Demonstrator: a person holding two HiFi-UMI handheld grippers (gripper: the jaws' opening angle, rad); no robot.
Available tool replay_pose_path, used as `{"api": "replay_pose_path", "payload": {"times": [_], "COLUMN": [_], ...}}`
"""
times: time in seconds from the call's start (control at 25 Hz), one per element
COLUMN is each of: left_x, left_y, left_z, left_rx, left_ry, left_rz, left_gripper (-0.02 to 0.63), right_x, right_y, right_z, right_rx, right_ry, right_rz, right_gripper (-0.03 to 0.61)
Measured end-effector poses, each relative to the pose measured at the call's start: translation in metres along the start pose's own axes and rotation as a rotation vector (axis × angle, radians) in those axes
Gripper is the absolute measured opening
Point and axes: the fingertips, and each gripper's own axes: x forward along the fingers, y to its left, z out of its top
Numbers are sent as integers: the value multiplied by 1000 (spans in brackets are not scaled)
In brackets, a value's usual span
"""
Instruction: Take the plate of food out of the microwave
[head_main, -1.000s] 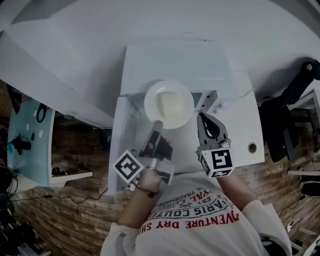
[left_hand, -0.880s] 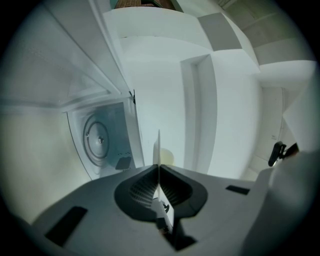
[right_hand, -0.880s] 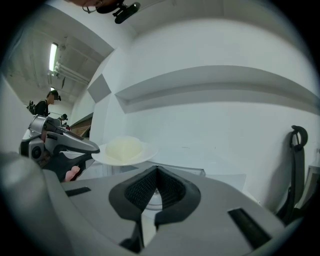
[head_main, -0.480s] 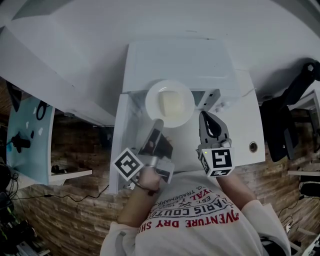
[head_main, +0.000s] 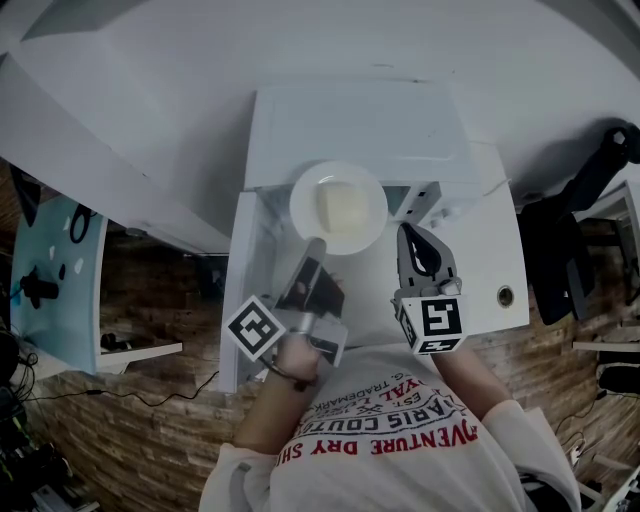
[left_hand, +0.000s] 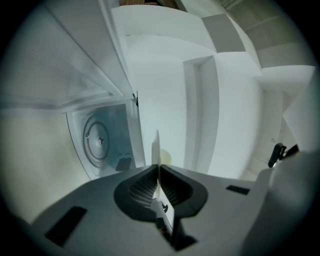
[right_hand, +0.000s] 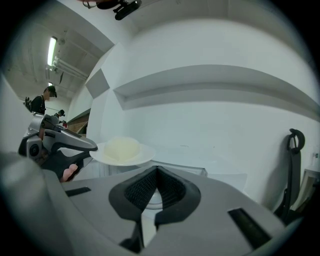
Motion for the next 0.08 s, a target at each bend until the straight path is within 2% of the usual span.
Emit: {"api": "replay_pose_path", "payload": {"times": [0.08], "left_x": [1], "left_y": [0], "left_z": [0], "left_rx": [-8], "left_ry": [2], "left_rz": [-3], "left_gripper": [17], "right_x": [1], "right_y": [1], "right_z": [0], "right_rx": [-2], "right_ry": [2], "right_rz": [0], "right_gripper": [11]}}
